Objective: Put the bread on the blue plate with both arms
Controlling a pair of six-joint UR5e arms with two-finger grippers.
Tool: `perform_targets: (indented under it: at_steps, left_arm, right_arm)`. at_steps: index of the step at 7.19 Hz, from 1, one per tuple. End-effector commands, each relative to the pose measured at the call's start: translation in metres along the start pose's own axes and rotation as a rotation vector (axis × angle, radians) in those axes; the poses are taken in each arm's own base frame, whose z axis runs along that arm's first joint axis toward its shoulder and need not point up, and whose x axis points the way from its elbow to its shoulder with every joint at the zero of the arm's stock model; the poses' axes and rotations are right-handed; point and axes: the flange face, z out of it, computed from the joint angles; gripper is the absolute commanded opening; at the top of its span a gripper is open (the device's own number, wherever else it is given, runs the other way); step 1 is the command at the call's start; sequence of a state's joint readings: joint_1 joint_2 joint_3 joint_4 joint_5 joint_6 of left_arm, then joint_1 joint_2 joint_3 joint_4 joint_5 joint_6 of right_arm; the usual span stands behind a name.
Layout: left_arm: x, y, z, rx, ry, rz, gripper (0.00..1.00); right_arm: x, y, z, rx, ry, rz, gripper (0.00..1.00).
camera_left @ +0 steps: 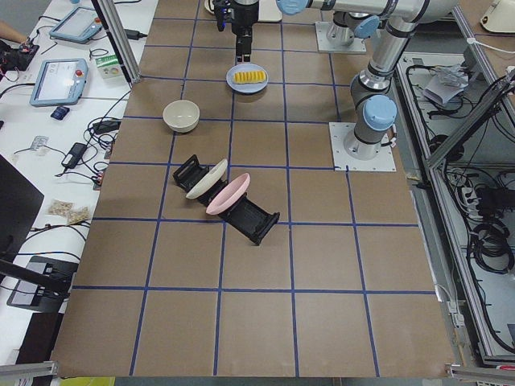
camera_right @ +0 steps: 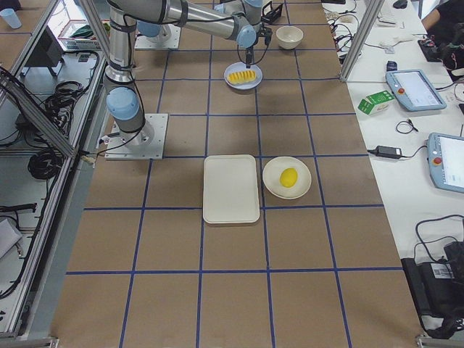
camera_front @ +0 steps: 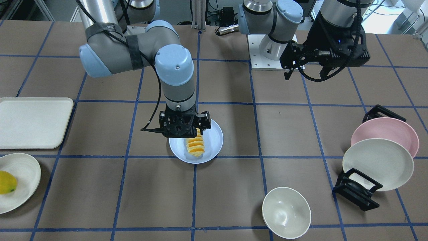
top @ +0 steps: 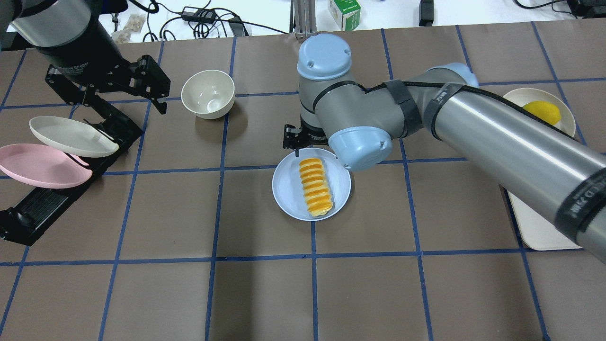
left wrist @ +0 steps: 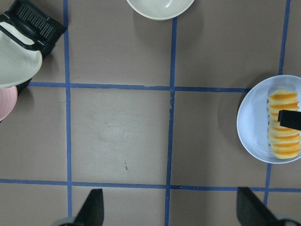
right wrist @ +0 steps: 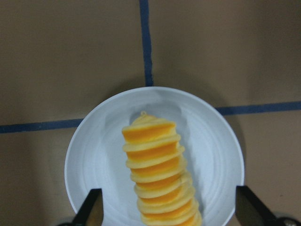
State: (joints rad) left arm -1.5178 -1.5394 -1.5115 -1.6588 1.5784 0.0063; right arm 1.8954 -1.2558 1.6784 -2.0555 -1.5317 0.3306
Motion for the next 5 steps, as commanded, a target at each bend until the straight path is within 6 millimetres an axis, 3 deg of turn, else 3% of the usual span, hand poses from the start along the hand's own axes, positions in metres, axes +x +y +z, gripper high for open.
perform_targets:
  at_steps: [1, 3, 4, 5]
  left_arm:
    - [0.0, -0.002, -0.001, 0.012, 0.0, -0.001, 1.0]
    - [-0.002, -0.004, -0.003, 0.035, 0.0, -0.004, 1.0]
    - [-0.003, -0.006, -0.003, 0.045, 0.003, -0.006, 1.0]
    - [-0.004, -0.006, -0.003, 0.043, 0.004, -0.009, 1.0]
  right_arm:
    - [0.087, -0.011, -0.06, -0.009, 0.003, 0.056, 1.0]
    - [0.164, -0.006, -0.109, -0.02, 0.011, 0.183, 1.0]
    - [0.18, -0.001, -0.12, -0.033, 0.019, 0.199, 1.0]
    - [0.176, 0.021, -0.152, 0.009, 0.015, 0.205, 1.0]
